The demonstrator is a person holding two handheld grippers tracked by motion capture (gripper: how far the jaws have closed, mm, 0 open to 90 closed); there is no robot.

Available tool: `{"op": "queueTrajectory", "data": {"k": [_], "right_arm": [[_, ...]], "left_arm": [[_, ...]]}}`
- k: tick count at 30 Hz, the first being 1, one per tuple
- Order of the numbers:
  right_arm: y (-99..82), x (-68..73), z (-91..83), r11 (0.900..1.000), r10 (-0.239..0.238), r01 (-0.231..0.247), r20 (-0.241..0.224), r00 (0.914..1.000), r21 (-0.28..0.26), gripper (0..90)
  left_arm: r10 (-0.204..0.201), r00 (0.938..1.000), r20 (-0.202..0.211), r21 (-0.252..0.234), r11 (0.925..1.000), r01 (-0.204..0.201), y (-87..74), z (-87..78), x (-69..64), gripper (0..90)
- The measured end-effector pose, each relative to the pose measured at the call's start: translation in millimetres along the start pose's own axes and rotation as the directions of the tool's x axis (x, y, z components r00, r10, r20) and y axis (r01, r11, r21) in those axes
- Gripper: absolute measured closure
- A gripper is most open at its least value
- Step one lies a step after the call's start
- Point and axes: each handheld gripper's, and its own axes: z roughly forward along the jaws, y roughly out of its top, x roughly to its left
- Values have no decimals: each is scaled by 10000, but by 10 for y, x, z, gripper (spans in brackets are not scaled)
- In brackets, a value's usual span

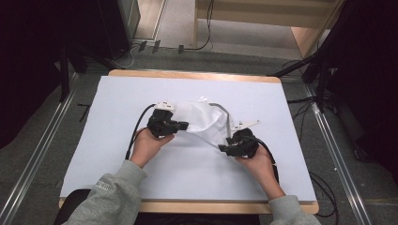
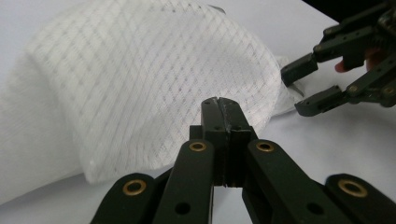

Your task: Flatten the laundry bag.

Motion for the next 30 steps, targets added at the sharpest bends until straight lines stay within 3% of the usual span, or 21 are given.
{"op": "queueTrajectory", "data": {"k": [2,5,8,9,10,13,17,25,28,30], "right_arm": [[-8,-7,32,9999,-52,51,101,9999,134,557],[-20,3,50,9988,-471,465,448,9979,151,644],[-15,-12,52,9980,-623,612,680,9957,178,765],[-15,-12,52,9980,-623,612,680,9957,178,765],[-6,-41,45,9979,-611,593,723,9955,269,857],[30,-102,6,9984,-423,403,514,9978,385,877],[44,-183,-94,9994,-320,310,577,9978,183,877],[-8,-459,-321,9995,224,-207,726,9971,-237,876],[-12,-506,-353,9988,359,-332,785,9963,-353,876],[-14,-565,-375,9982,480,-443,927,9945,-410,876]], "left_arm": [[-256,9996,-117,-286,9993,253,4,-151,92,900],[-498,9984,-281,-405,9980,487,-17,-275,187,900],[-643,9971,-400,-485,9969,623,-37,-353,244,900],[-716,9965,-428,-518,9962,694,-44,-393,273,900],[-833,9951,-530,-655,9947,798,-58,-471,314,900],[-878,9934,-745,-802,9934,817,-74,-594,359,900],[-1039,9898,-977,-943,9910,947,-108,-720,423,900],[-1899,9723,-1366,-1305,9764,1723,-255,-1019,674,900],[-2033,9688,-1420,-1292,9741,1855,-285,-1064,718,900],[-2322,9613,-1485,-1302,9682,2138,-351,-1138,796,900]]}}
